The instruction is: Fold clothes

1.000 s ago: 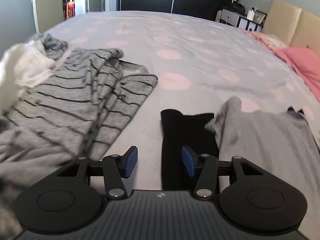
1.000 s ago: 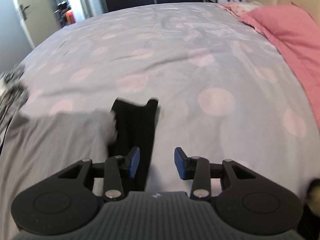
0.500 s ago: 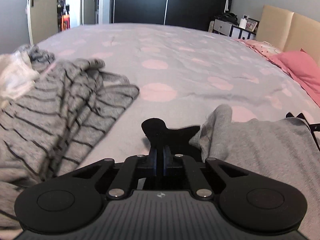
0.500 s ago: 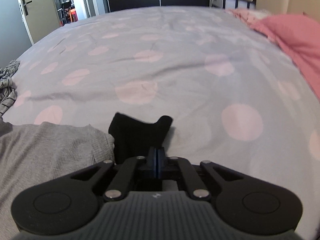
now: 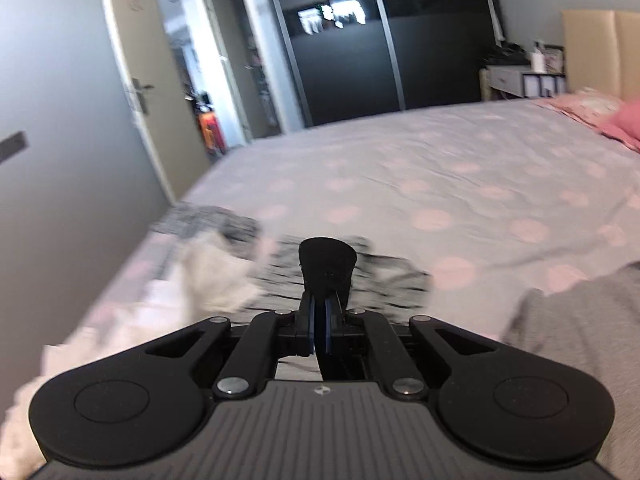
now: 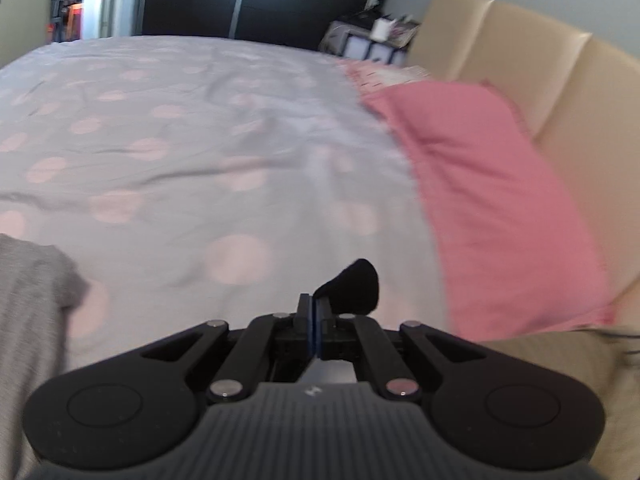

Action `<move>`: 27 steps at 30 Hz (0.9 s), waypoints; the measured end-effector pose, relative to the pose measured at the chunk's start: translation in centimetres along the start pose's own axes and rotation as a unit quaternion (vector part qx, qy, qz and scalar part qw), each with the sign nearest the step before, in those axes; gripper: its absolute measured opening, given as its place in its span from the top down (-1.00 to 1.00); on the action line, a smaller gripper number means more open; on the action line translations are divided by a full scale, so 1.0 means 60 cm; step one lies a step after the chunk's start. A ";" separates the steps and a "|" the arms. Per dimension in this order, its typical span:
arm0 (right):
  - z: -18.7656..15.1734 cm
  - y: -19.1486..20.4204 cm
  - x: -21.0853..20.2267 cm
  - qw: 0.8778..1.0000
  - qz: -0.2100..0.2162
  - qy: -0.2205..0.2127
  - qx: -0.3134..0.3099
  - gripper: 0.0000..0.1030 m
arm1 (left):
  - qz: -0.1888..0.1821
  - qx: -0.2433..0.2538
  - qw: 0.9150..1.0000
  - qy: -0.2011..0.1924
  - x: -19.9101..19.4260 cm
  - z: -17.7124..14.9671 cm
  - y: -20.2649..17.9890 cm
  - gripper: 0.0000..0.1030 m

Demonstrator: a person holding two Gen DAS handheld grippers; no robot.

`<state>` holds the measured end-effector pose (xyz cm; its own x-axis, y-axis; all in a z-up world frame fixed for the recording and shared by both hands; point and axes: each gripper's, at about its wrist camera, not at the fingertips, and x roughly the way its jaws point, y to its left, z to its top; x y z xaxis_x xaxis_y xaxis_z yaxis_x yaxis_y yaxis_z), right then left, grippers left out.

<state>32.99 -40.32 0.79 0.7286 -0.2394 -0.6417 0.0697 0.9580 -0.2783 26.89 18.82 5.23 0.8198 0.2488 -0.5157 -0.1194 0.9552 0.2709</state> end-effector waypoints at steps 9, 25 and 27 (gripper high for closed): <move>0.016 -0.038 -0.066 0.998 -0.066 -0.013 -0.019 0.90 | 0.106 -0.020 0.994 0.036 -0.062 -0.032 0.148 0.94; 0.011 0.069 -0.116 0.997 0.063 -0.017 -0.031 0.34 | -0.011 -0.040 0.999 0.004 -0.095 -0.003 0.083 0.21; 0.009 0.087 -0.112 0.995 0.093 -0.015 -0.023 0.40 | -0.042 -0.038 0.998 0.008 -0.078 0.005 0.044 0.21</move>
<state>28.84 -33.64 4.05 0.7464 -0.0528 -0.6634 -0.0996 0.9768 -0.1898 22.91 20.13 8.63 0.8200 0.1701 -0.5464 -0.0940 0.9819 0.1647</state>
